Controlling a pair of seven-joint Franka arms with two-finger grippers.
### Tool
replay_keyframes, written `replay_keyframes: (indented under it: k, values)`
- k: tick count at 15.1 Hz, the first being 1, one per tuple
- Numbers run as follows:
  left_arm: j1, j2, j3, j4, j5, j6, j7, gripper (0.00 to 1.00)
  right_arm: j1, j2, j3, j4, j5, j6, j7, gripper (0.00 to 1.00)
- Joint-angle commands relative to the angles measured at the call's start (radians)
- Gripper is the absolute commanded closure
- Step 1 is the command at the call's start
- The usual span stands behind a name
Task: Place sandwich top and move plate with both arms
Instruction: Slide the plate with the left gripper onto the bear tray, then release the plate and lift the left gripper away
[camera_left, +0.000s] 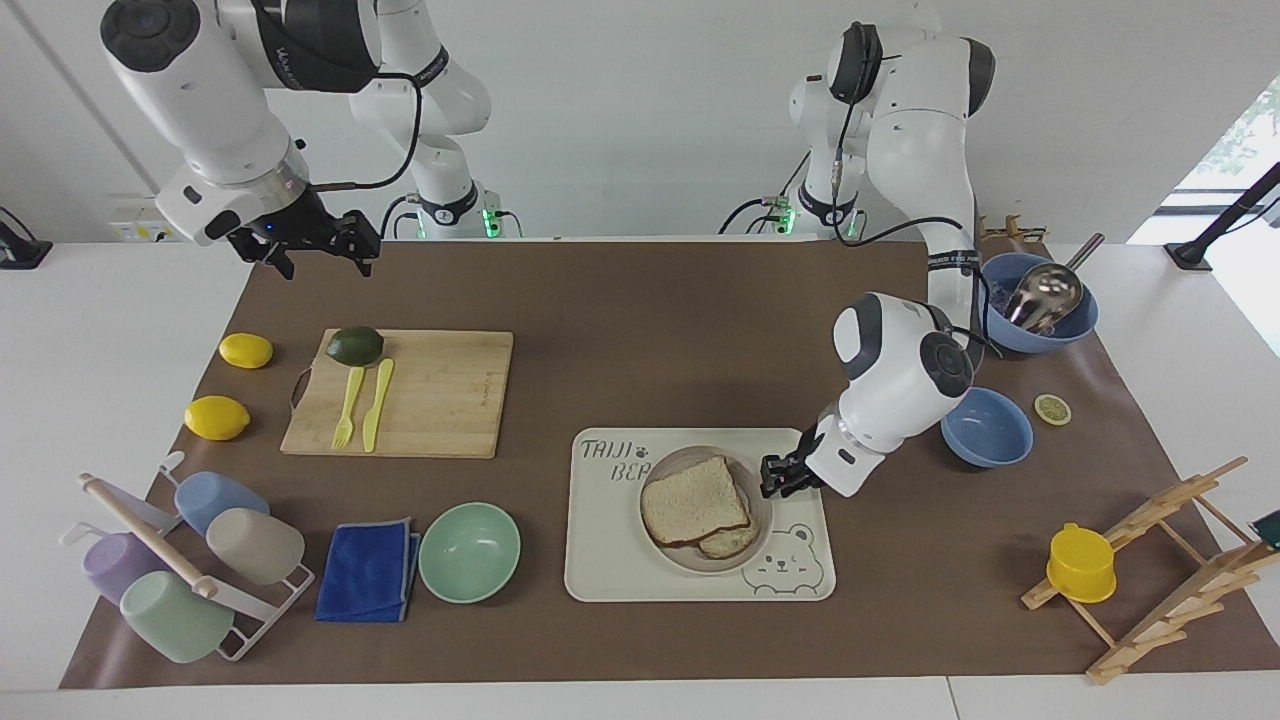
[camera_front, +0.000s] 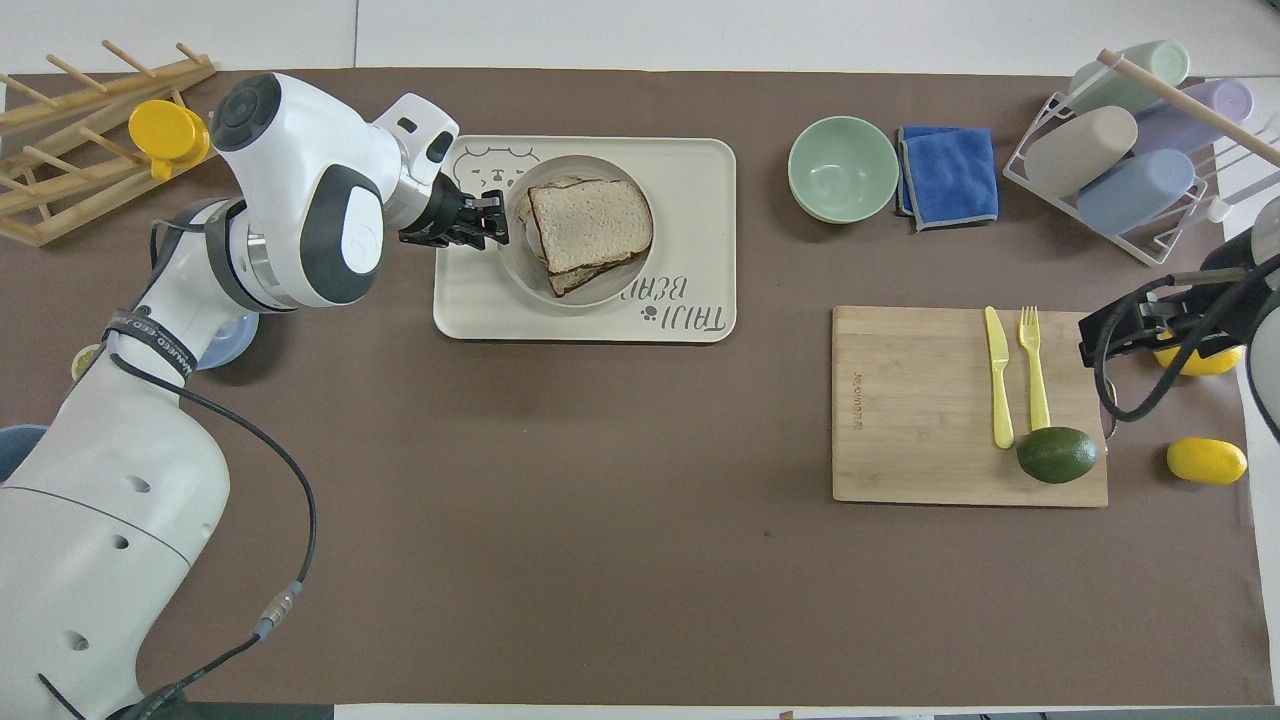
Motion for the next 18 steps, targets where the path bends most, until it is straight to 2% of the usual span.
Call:
replay_keyframes:
  k: [1, 3, 5, 7, 11, 15, 18]
  values:
    - [0.035, -0.015, 0.002, 0.060, 0.039, -0.105, 0.012, 0.00, -0.006, -0.004, 0.007, 0.006, -0.001, -0.010, -0.028, 0.00]
    - [0.061, -0.048, 0.019, 0.074, 0.043, -0.131, 0.009, 0.00, -0.006, -0.004, 0.007, 0.006, -0.001, -0.010, -0.028, 0.00]
    - [0.074, -0.134, 0.062, 0.064, 0.042, -0.169, 0.009, 0.00, -0.006, -0.004, 0.007, 0.006, -0.001, -0.010, -0.028, 0.00]
    - [0.068, -0.206, 0.113, 0.062, 0.115, -0.235, 0.010, 0.00, -0.006, -0.004, 0.007, 0.006, -0.001, -0.010, -0.028, 0.00]
    - [0.069, -0.279, 0.114, 0.059, 0.255, -0.294, 0.025, 0.00, -0.003, -0.004, 0.007, 0.007, -0.001, -0.010, -0.028, 0.00]
    - [0.072, -0.355, 0.116, 0.056, 0.266, -0.380, 0.027, 0.00, -0.003, -0.004, 0.007, 0.007, -0.001, -0.010, -0.028, 0.00]
    - [0.110, -0.453, 0.114, 0.007, 0.267, -0.444, 0.032, 0.00, -0.003, -0.004, 0.007, 0.007, -0.001, -0.010, -0.028, 0.00]
